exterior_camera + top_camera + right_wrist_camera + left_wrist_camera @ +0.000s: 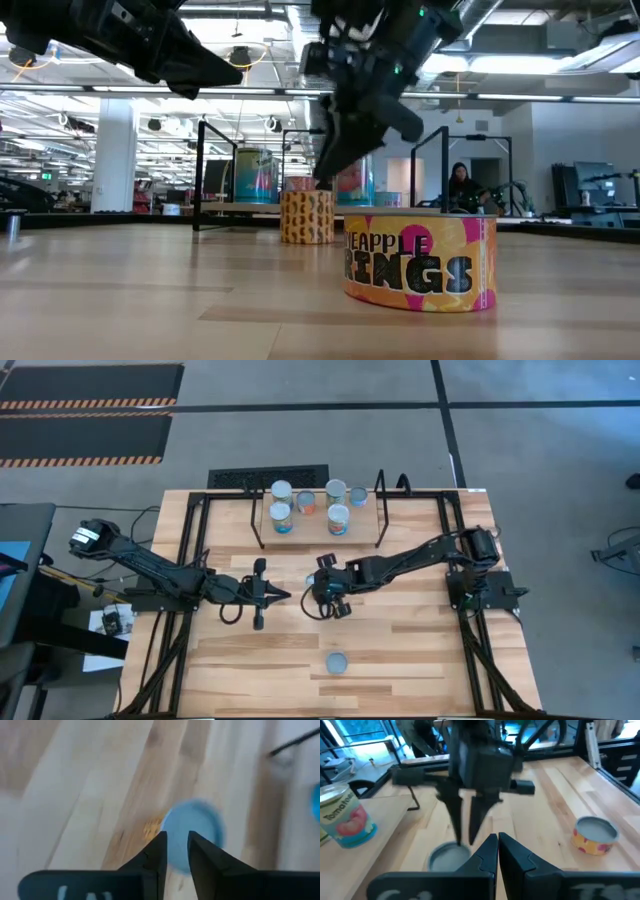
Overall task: Pick and place cans onto a shelf
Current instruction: Put the canned beans on the shelf
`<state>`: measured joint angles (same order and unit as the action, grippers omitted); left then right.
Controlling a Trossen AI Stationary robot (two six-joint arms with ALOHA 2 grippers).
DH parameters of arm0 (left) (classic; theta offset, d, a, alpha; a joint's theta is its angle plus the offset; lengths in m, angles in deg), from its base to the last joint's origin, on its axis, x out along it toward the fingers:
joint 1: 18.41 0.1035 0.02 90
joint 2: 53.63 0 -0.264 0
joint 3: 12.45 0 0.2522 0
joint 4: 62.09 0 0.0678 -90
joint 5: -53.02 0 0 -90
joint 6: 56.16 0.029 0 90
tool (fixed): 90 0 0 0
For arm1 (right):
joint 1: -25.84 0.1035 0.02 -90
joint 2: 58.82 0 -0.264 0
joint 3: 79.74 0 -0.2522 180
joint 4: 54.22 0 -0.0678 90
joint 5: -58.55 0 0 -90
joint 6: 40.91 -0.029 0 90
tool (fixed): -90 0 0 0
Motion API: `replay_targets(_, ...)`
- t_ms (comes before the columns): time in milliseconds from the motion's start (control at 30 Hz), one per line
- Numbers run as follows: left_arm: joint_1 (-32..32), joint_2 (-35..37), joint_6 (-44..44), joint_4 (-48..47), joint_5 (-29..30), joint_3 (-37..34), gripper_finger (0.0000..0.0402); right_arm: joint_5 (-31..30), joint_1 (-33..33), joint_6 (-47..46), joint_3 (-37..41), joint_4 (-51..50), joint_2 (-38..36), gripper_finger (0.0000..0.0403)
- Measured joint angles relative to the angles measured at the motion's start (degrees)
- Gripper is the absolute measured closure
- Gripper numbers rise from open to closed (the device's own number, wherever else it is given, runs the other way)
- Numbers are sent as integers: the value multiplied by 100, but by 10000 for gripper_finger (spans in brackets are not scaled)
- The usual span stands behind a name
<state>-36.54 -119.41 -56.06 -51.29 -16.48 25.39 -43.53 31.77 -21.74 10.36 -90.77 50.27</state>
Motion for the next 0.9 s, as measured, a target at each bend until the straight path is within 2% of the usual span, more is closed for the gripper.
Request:
replay_targets(200,0,0,-6,-28,-76,0,397,-318,303,-45,-9,132,-506,309)
replay_targets(300,0,0,-84,-51,-76,0,397,-268,450,-383,139,-138,-889,339)
replay_targets(433,-60,0,-145,-92,-172,0,397,-262,492,-950,1264,183,-1455,392)
replay_targets(533,-65,0,-124,-109,-228,0,397,-360,537,-1434,2437,1356,-1977,387)
replay_targets(667,-61,-57,-255,-168,-235,188,397,-337,679,-1760,3863,3615,-2593,392)
replay_targets(800,-45,-236,-271,-457,-494,624,397,-455,728,-1788,4940,5365,-3114,396)
replay_targets(900,15,-474,-175,-1067,-527,1021,397,-623,707,-1801,5578,6311,-3425,392)
